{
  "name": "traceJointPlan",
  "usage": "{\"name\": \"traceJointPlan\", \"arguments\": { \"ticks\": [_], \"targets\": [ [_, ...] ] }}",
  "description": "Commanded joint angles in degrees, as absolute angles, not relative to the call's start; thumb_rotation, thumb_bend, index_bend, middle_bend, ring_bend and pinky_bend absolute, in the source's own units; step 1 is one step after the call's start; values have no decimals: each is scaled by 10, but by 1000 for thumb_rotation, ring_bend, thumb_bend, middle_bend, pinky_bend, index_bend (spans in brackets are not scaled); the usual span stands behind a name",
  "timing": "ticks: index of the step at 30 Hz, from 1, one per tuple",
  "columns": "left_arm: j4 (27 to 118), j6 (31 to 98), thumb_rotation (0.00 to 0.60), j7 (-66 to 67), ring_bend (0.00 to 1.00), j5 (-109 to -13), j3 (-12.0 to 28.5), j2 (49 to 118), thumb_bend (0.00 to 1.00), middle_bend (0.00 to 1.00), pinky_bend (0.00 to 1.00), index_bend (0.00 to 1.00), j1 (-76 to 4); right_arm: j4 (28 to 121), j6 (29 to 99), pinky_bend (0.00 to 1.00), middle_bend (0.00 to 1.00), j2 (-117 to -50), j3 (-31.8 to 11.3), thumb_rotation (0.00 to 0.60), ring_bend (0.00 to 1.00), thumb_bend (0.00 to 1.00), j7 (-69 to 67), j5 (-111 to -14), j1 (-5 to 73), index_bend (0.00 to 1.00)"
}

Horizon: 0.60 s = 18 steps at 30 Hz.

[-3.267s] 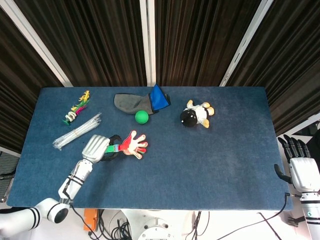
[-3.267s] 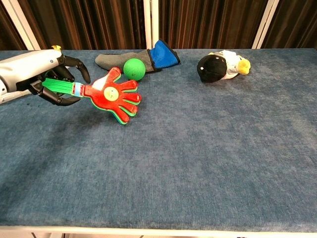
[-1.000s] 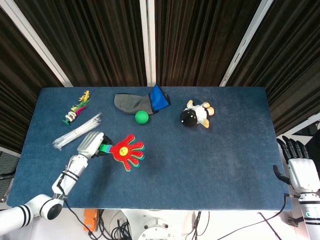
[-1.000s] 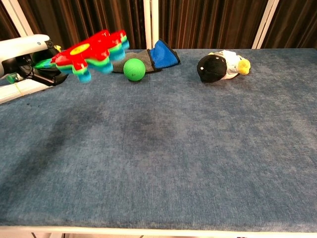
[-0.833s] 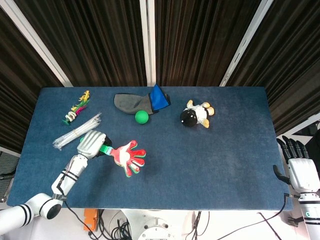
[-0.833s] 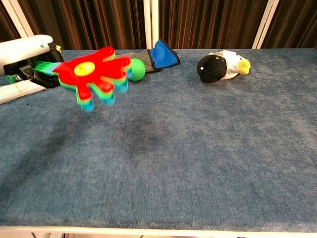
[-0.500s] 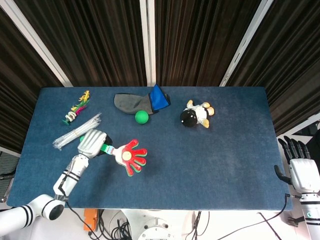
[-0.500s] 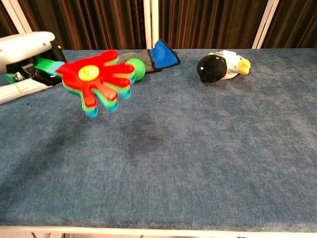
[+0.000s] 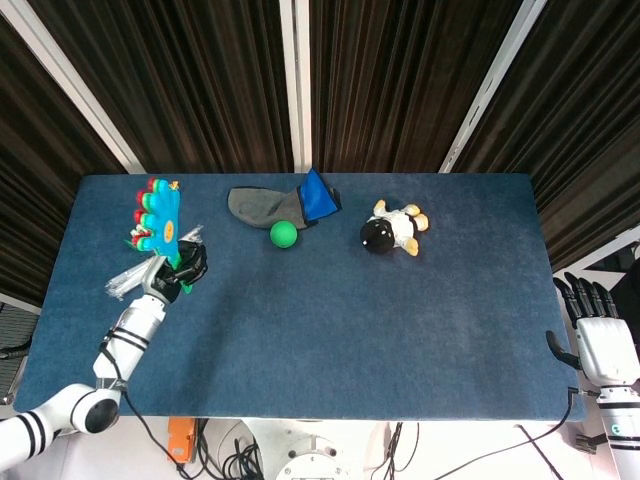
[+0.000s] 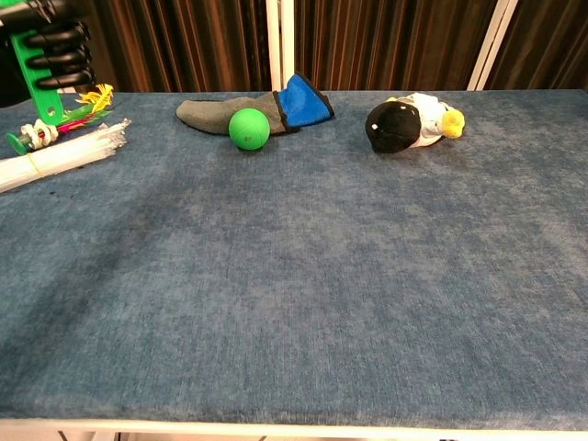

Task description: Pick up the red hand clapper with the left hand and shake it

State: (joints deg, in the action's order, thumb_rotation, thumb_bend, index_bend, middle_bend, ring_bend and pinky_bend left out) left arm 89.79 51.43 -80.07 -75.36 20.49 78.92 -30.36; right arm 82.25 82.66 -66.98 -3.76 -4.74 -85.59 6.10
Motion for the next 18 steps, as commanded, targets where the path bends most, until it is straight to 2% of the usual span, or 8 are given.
{"name": "traceJointPlan", "arguments": {
  "ticks": [1,5,6,10,18],
  "targets": [
    [812,591,600,-491,1000,-898,193,801,677,1000,1000,1000,-296,823,826,0,0,-669,-38,600,0,309,-47,-855,60,0],
    [707,687,600,-127,1000,-1016,151,861,678,1000,1000,1000,-312,823,825,0,0,-668,-39,600,0,309,-47,-853,61,0],
    [693,691,600,-90,1000,-1031,141,868,679,1000,1000,1000,-317,823,825,0,0,-668,-39,600,0,309,-47,-853,61,0],
    [656,673,600,-6,1000,-1062,107,876,678,1000,1000,1000,-343,824,825,0,0,-668,-38,600,0,309,-48,-855,61,0],
    [639,660,600,58,1000,-1072,78,868,673,1000,1000,1000,-376,817,823,0,0,-668,-40,600,0,309,-56,-849,61,0]
  ]
}}
